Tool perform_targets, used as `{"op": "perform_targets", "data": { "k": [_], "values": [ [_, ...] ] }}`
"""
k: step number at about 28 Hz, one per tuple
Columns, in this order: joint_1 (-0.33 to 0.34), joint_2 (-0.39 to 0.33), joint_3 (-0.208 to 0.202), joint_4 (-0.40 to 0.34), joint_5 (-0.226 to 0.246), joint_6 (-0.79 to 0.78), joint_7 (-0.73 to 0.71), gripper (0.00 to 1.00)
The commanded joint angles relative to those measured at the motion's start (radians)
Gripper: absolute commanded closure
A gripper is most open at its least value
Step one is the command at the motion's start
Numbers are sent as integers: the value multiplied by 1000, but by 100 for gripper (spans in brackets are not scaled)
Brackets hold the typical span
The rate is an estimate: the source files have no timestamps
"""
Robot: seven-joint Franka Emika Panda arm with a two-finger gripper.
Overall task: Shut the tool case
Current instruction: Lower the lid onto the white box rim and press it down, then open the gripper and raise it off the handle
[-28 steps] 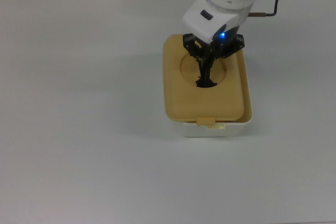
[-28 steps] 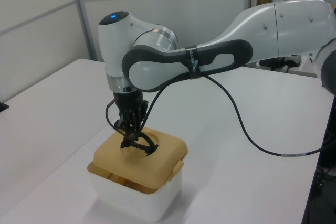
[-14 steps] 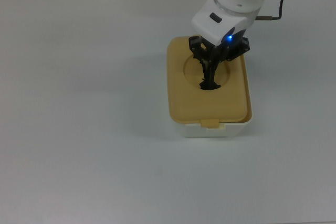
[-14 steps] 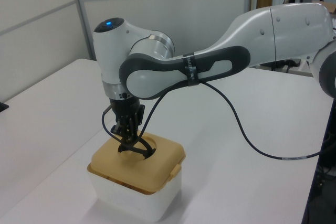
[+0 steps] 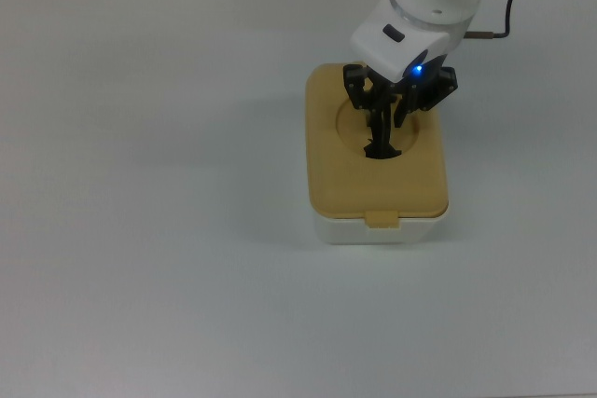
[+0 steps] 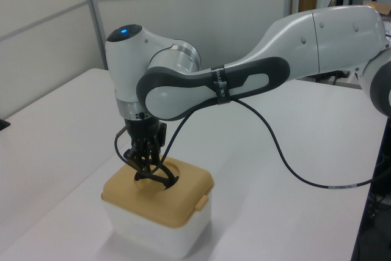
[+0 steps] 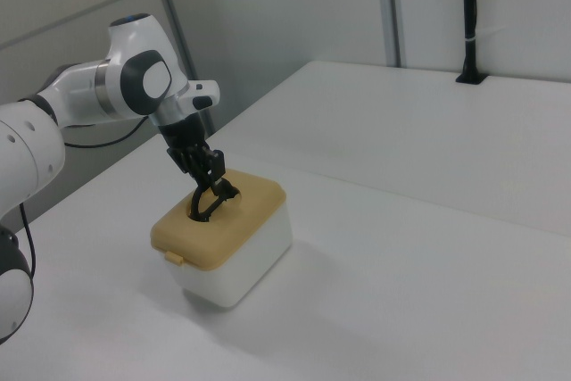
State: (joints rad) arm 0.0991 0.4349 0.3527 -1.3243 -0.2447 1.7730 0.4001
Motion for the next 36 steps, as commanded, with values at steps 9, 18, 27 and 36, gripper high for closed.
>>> {"op": "perform_targets", "data": {
  "k": [9, 18, 27, 36],
  "values": [
    [8, -5, -3, 22, -33, -23, 25, 0],
    [-25, -77, -11, 22, -12, -130, -29, 0],
    [-110, -192, -35, 17, 99, -253, -130, 0],
    [-153, -280, -132, 13, 157, -326, -236, 0]
  ]
}}
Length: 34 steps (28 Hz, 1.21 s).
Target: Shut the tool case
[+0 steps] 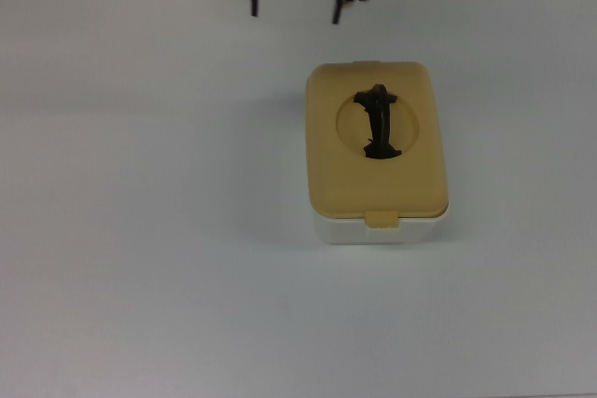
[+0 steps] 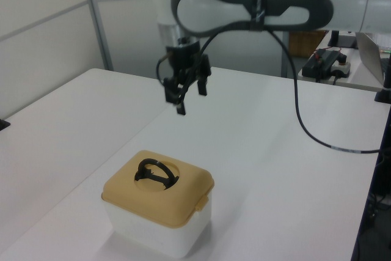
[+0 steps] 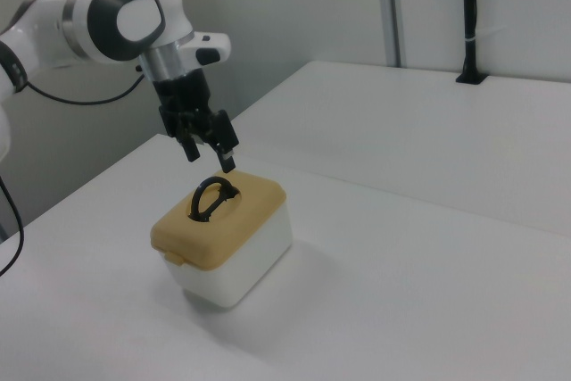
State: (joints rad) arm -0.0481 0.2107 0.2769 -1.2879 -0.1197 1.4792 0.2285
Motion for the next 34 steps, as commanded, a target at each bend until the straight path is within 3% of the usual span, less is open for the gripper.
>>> {"op": "perform_targets", "data": {
  "k": [1, 12, 34],
  "values": [
    [-6, -65, -79, -25, 32, -40, -83, 0],
    [-6, -70, -179, -37, 32, -42, -140, 0],
    [-49, -62, -180, -48, 34, 3, -146, 0]
  ]
}}
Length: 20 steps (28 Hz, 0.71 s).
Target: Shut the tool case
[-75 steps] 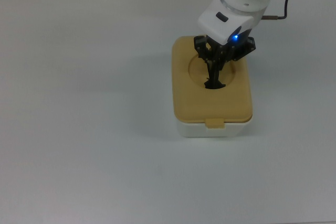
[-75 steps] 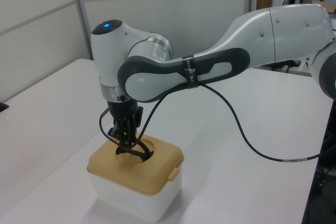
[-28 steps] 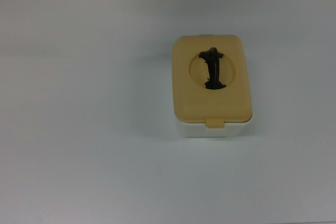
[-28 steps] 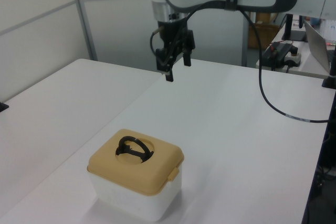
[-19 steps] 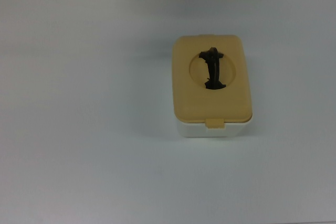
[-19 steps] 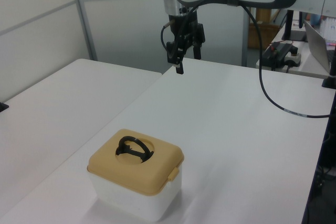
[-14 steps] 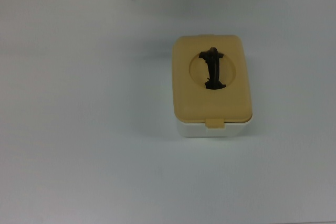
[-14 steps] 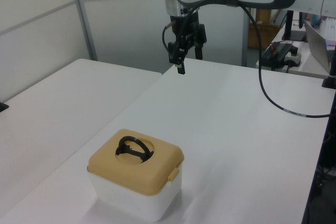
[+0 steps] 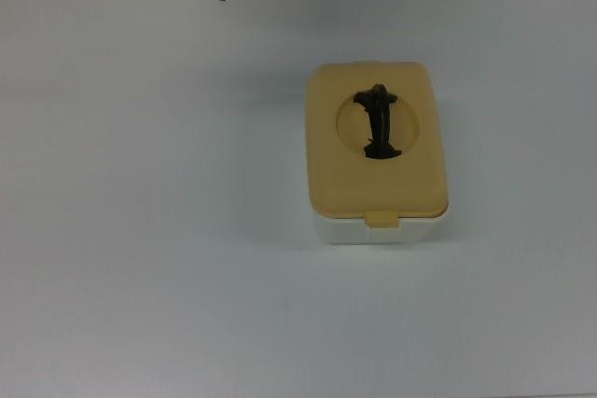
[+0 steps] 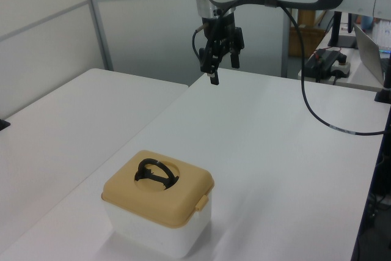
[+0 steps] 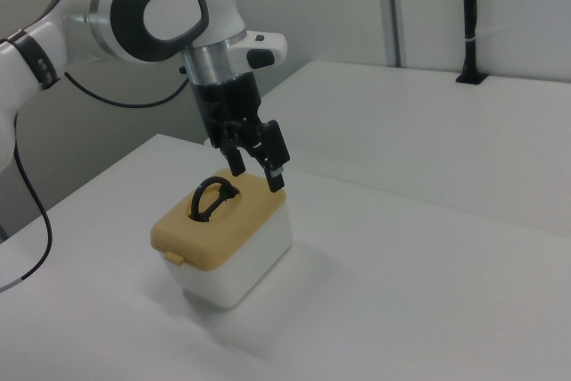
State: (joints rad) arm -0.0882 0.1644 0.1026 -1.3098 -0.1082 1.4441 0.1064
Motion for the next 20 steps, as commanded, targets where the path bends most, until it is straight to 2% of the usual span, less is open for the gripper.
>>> {"op": "perform_targets", "data": {
  "k": [1, 20],
  "values": [
    [-10, -16, -6, -26, 22, 39, -24, 0],
    [-25, -14, -6, -25, 18, 61, -22, 0]
  ]
}}
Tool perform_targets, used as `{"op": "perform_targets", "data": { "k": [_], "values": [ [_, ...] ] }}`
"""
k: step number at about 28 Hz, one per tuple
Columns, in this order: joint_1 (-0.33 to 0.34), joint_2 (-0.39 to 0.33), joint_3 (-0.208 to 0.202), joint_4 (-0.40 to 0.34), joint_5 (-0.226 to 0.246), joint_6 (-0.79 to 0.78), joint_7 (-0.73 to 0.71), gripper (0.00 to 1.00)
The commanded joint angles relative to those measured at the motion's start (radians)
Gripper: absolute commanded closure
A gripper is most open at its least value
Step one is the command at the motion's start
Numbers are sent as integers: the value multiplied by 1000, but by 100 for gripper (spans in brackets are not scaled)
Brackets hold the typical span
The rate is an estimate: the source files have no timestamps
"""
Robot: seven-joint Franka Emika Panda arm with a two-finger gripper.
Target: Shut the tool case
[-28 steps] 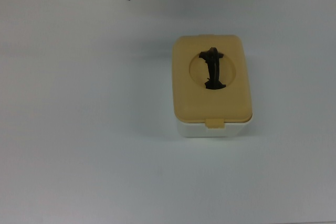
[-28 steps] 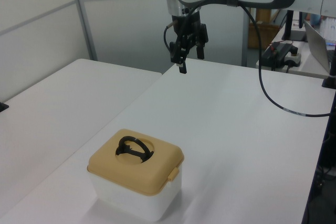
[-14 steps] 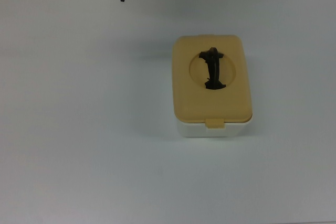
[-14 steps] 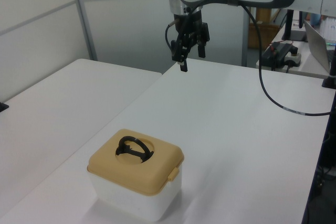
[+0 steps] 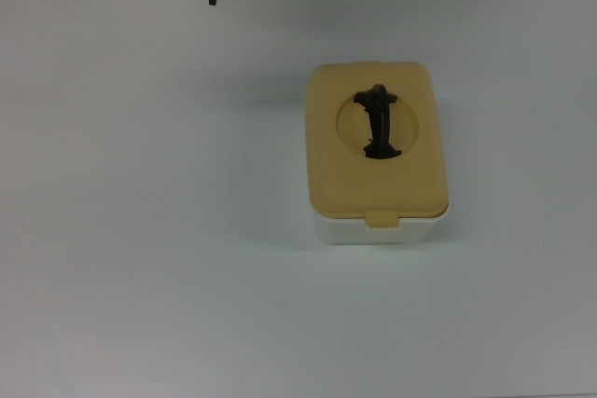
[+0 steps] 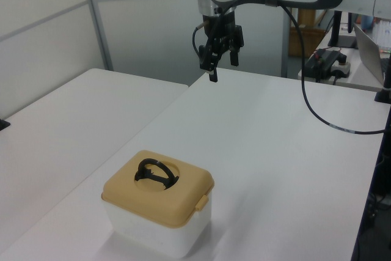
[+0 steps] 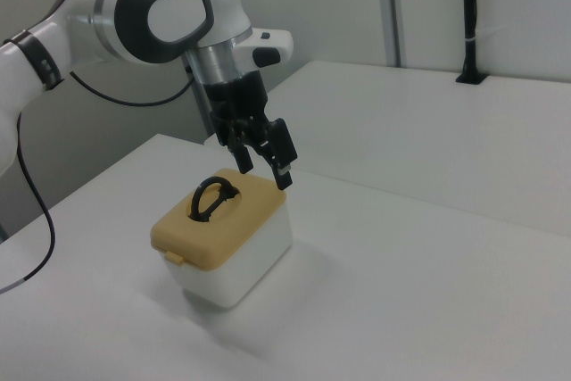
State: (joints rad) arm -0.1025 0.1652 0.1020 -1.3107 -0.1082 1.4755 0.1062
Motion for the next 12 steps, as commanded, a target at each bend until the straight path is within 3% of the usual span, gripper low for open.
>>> {"op": "perform_targets", "data": {
  "k": [1, 12],
  "values": [
    [-11, -15, -5, -24, 19, 29, -22, 0],
    [-19, -13, -5, -21, 18, 31, -19, 0]
  ]
}}
